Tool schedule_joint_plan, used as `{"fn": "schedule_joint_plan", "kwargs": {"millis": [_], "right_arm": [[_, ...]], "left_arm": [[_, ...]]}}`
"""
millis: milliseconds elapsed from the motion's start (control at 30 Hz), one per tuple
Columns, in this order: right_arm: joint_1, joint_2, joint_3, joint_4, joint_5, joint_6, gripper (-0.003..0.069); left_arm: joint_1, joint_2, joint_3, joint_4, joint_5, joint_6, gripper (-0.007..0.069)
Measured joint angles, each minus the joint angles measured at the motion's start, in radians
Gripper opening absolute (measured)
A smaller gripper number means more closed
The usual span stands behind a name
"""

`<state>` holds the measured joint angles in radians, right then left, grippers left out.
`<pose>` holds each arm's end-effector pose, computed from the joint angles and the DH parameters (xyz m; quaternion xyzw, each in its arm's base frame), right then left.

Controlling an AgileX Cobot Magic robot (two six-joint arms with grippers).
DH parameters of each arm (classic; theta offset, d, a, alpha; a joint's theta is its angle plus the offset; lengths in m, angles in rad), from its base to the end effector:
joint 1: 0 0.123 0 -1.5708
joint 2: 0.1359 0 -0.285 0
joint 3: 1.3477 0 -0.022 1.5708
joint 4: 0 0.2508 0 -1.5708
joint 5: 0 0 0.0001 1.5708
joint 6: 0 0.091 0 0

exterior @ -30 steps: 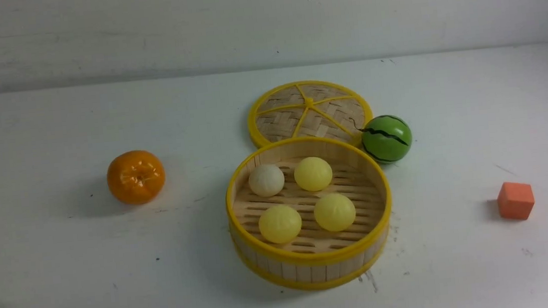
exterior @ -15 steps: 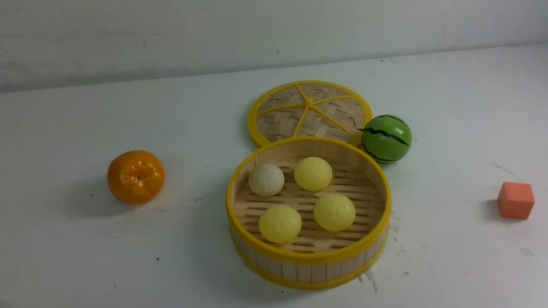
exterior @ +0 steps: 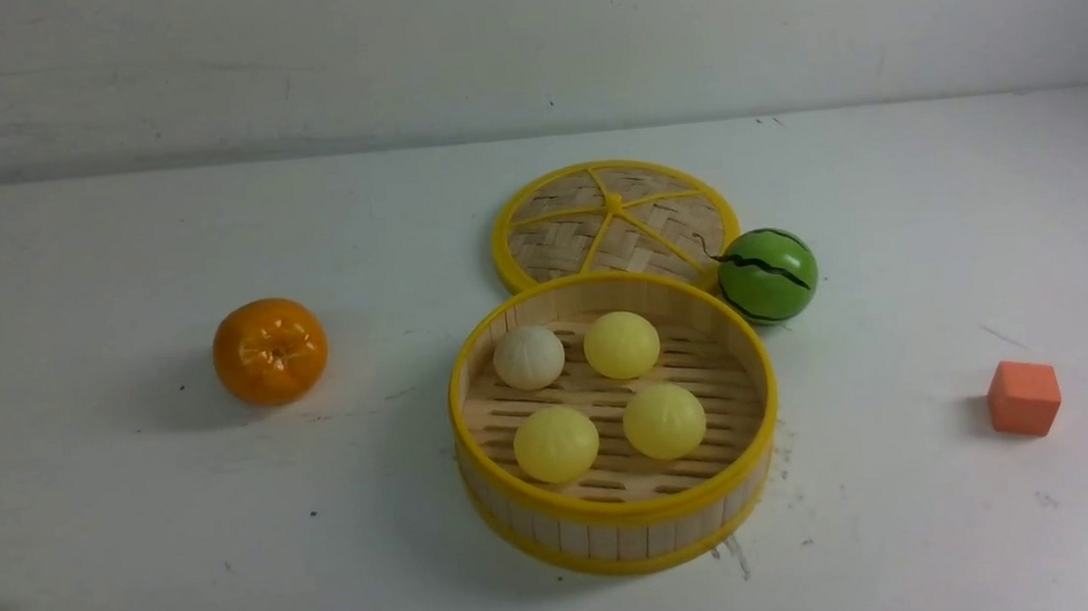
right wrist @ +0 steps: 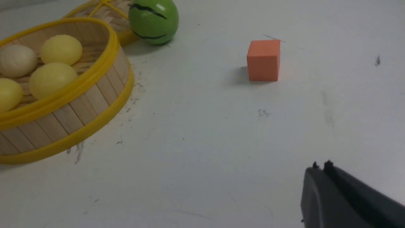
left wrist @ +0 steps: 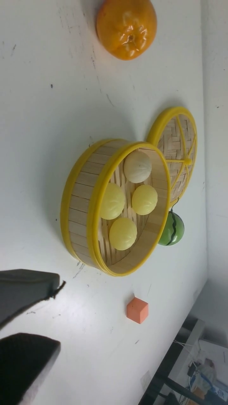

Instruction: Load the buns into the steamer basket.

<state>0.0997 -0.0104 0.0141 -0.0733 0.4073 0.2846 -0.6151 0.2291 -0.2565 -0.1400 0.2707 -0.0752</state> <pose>0.0516 0.0025 0.1726 0.0561 0.8096 0.0806 0.5787 0.0554 -0.0433 0.2613 0.1645 0.7412 -0.2739 0.5904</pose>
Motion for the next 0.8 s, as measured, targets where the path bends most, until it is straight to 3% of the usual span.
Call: {"fn": "schedule_joint_plan", "kwargs": {"millis": [400, 567, 667, 800], "right_arm": [[0.000, 0.000, 0.000, 0.000, 0.000, 0.000, 0.0007], [0.000, 0.000, 0.000, 0.000, 0.000, 0.000, 0.0013], [0.000, 0.000, 0.000, 0.000, 0.000, 0.000, 0.0019], [0.000, 0.000, 0.000, 0.000, 0.000, 0.000, 0.0025]], "left_arm": [[0.014, -0.002, 0.025, 0.068, -0.019, 0.000, 0.0221], [0.178, -0.062, 0.090, 0.022, -0.041, 0.000, 0.0137], [0.325, -0.150, 0.151, -0.045, -0.049, 0.000, -0.0003], [0.455, -0.231, 0.247, -0.066, -0.052, -0.006, -0.0013]]}}
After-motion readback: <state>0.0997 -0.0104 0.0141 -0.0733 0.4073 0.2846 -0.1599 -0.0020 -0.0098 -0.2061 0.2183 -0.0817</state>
